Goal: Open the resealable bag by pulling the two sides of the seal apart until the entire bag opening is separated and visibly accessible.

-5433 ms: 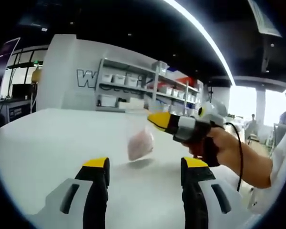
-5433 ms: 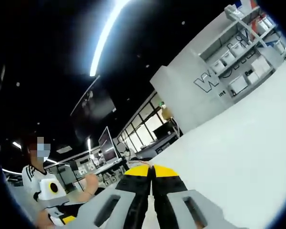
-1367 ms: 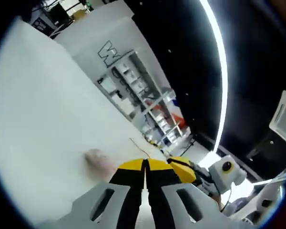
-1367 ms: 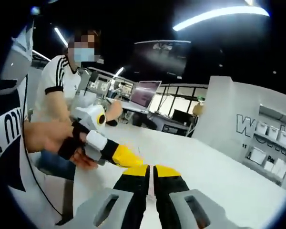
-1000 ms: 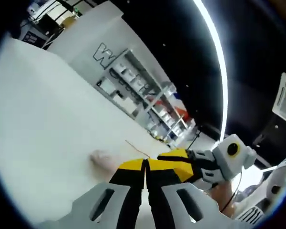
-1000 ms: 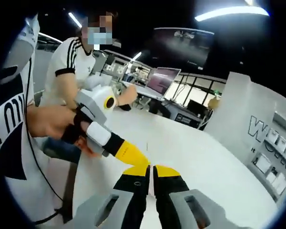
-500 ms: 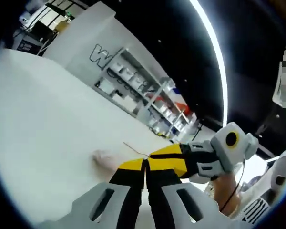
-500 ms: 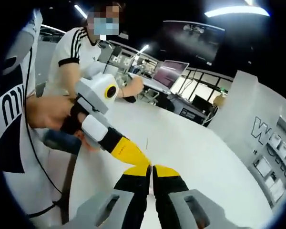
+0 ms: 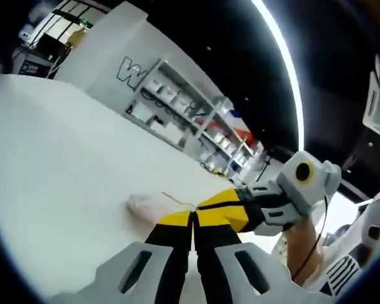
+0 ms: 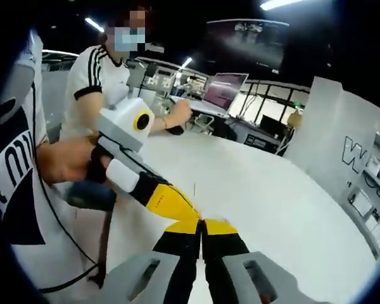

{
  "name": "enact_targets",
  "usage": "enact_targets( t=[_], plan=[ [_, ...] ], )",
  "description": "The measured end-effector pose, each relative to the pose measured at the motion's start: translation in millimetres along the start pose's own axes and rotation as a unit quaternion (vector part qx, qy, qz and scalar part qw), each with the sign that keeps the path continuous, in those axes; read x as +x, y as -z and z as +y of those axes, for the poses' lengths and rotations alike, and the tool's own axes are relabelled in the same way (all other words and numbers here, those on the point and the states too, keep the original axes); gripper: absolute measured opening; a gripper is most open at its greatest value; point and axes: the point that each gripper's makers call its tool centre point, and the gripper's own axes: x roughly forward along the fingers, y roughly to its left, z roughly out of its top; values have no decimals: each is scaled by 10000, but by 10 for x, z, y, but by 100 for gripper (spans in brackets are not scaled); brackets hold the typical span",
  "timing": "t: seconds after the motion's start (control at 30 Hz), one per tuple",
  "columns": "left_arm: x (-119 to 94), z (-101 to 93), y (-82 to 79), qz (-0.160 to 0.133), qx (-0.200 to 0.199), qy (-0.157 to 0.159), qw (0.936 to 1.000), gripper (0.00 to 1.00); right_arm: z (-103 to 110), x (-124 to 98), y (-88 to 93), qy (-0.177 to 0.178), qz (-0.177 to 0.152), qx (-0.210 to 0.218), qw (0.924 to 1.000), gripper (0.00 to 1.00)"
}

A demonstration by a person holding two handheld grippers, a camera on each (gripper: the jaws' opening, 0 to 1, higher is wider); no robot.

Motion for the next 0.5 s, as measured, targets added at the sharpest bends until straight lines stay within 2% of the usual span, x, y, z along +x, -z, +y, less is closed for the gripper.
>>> enact_targets(
  t=[0.2,0.5],
  plan=[
    [-19,-21,6,94,-101,17,9999,1,-5,-5,-15,142,-1,-26,9999,0],
    [-36,-8,58,279,-33,-49,9996,1,-10,2,-30,323,42,-229,9992,0]
  ],
)
